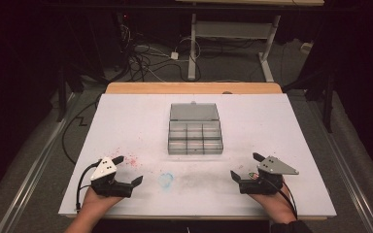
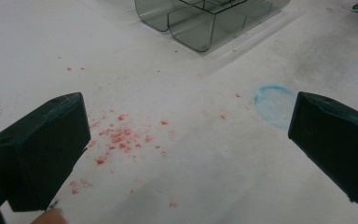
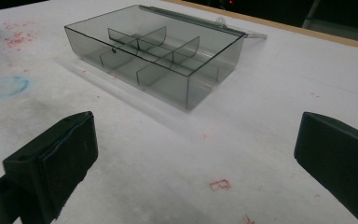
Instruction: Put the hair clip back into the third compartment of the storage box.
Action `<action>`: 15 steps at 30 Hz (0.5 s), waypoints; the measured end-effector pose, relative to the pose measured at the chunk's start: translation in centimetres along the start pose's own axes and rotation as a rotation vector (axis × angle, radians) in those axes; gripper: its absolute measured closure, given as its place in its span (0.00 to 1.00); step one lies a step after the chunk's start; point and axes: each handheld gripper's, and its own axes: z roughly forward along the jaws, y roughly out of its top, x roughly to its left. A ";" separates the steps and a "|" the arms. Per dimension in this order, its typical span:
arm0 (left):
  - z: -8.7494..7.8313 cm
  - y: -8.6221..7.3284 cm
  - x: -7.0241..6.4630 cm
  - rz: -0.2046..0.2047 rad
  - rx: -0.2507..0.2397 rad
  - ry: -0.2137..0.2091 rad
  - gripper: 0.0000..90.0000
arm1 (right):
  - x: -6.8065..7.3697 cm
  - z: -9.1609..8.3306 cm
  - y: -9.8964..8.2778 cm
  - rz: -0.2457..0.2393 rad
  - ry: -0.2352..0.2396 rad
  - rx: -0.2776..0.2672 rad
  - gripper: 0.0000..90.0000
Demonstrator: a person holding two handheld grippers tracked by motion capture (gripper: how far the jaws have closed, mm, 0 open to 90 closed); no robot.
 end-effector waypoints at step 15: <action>0.1 0.0 0.0 0.008 0.012 -0.004 0.00 | -1.1 -1.3 -0.6 0.019 -0.030 0.022 0.01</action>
